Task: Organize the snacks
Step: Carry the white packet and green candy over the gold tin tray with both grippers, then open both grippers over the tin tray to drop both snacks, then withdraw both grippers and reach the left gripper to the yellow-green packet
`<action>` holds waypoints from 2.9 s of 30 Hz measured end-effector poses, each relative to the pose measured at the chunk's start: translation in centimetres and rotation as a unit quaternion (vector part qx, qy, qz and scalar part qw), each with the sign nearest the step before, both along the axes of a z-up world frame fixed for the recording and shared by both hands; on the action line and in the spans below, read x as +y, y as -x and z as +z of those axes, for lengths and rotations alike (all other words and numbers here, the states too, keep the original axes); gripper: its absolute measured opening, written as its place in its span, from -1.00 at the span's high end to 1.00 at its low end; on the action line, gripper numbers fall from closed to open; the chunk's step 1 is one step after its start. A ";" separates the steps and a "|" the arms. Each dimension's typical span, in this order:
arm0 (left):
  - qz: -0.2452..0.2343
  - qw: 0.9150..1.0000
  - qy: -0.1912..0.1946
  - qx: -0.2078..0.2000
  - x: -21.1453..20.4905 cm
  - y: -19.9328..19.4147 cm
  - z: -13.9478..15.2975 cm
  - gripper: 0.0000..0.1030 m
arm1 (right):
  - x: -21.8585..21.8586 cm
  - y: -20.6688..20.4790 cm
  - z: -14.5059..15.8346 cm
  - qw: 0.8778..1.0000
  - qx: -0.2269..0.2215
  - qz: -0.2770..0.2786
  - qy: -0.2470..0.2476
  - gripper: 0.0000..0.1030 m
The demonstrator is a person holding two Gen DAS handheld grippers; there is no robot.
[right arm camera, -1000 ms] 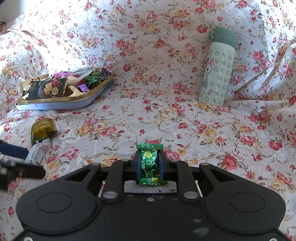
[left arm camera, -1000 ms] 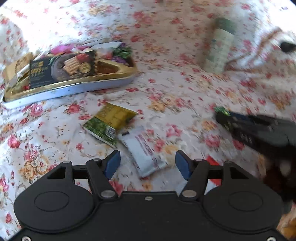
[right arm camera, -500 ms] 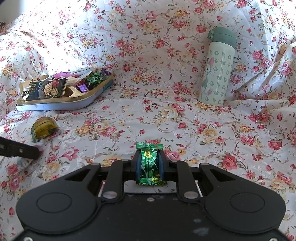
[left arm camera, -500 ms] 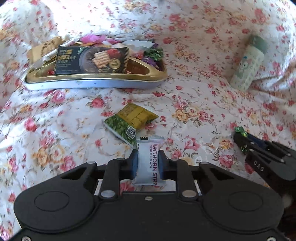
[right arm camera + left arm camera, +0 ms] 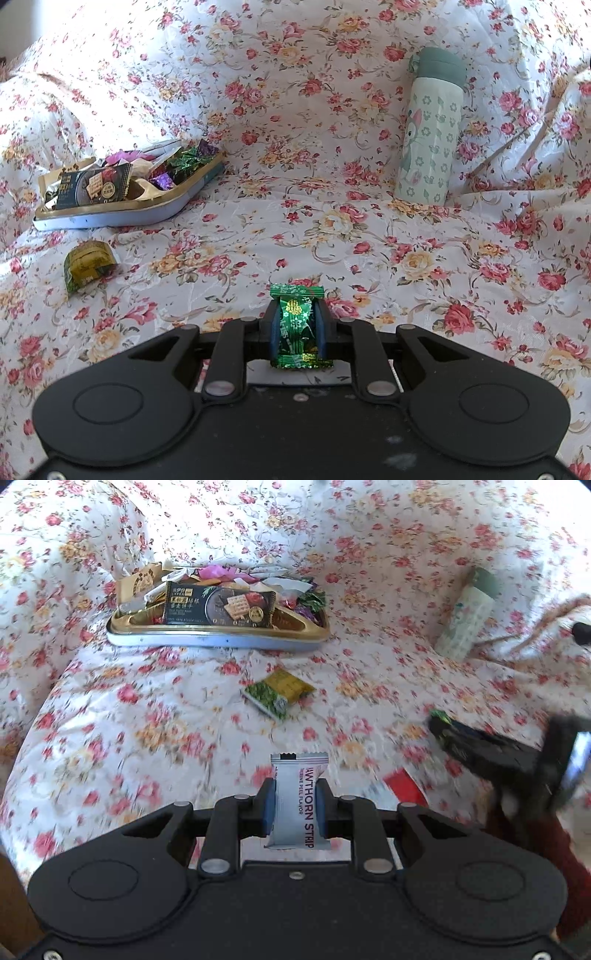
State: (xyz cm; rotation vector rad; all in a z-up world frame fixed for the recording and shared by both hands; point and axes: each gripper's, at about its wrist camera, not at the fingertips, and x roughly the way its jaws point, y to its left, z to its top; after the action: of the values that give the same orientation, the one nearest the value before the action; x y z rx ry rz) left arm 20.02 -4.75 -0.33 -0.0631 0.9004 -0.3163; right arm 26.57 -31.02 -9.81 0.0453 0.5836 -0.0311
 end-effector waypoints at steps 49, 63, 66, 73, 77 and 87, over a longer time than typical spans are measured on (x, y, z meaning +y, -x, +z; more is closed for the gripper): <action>-0.024 0.998 -0.048 0.028 2.9 10.6 -2.0 0.43 | 8.2 23.5 9.2 0.995 -0.013 0.099 -0.009 0.63; -0.032 0.998 -0.043 0.027 2.8 10.6 -1.8 0.30 | 9.3 25.6 7.7 0.994 0.014 0.101 -0.042 0.50; -0.030 0.998 -0.044 0.027 2.7 10.6 -1.8 0.29 | 9.3 25.7 7.7 0.994 0.012 0.099 -0.043 0.48; -0.029 0.998 -0.050 0.029 2.7 11.0 -2.0 0.19 | 9.4 25.7 7.4 0.994 0.020 0.094 -0.053 0.45; -0.032 0.998 -0.056 0.028 2.6 11.2 -2.2 0.16 | 9.3 25.5 7.0 0.993 0.031 0.094 -0.064 0.44; -0.038 0.997 -0.072 0.008 2.8 10.7 -2.1 0.02 | 8.9 24.1 6.0 0.992 0.047 0.088 -0.079 0.40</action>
State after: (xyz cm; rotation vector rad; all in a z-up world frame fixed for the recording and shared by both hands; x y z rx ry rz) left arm 9.36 -1.99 -2.45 0.1013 0.9406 -0.3208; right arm 2.49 -22.14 -3.80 0.1470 0.6818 0.1849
